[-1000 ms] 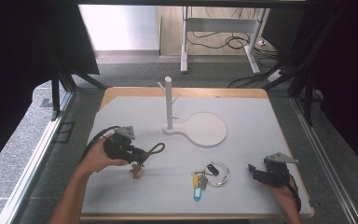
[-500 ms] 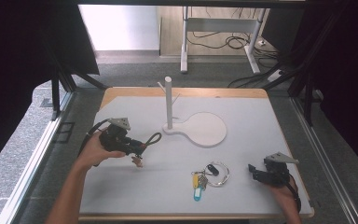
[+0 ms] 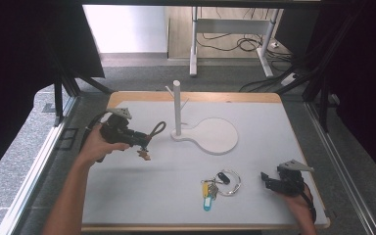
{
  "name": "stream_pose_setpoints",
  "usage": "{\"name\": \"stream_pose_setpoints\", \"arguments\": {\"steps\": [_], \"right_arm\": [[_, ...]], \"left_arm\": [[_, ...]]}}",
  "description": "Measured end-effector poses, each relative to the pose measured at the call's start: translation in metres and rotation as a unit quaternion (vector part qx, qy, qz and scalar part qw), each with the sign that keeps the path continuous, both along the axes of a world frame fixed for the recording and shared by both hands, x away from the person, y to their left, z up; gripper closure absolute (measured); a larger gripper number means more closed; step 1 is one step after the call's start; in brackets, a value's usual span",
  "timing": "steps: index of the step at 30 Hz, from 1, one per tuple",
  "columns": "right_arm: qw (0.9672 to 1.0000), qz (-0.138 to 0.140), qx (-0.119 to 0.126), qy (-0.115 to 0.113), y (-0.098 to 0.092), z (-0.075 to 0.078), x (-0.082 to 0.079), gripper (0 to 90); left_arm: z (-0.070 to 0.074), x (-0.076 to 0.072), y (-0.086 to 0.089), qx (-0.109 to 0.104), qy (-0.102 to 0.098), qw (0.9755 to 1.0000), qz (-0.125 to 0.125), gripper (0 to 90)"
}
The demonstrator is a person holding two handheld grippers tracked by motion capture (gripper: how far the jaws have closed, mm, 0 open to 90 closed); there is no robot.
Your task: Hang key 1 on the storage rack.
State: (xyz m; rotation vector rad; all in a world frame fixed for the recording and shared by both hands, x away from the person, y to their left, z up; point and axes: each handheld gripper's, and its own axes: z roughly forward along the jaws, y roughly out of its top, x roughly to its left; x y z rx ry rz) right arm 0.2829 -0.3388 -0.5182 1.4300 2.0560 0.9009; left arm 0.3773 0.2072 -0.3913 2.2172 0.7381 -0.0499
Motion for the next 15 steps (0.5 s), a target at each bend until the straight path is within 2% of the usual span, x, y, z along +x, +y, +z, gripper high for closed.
{"name": "stream_pose_setpoints", "arguments": {"steps": [4,8,11,15], "right_arm": [[1.0000,0.000,0.000,0.000,0.000,0.000,0.000,28.9],[1.0000,0.000,0.000,0.000,0.000,0.000,0.000,28.9],[1.0000,0.000,0.000,0.000,0.000,0.000,0.000,28.9],[1.0000,0.000,0.000,0.000,0.000,0.000,0.000,29.0]], "left_arm": [[0.005,0.006,0.002,-0.005,-0.001,1.0000,0.003,67.0],[0.011,0.016,0.005,-0.005,0.000,0.9997,0.022,67.0],[0.014,0.020,0.006,-0.011,-0.001,0.9995,0.030,67.0],[0.020,0.025,0.006,-0.009,-0.002,0.9993,0.035,67.0]]}}
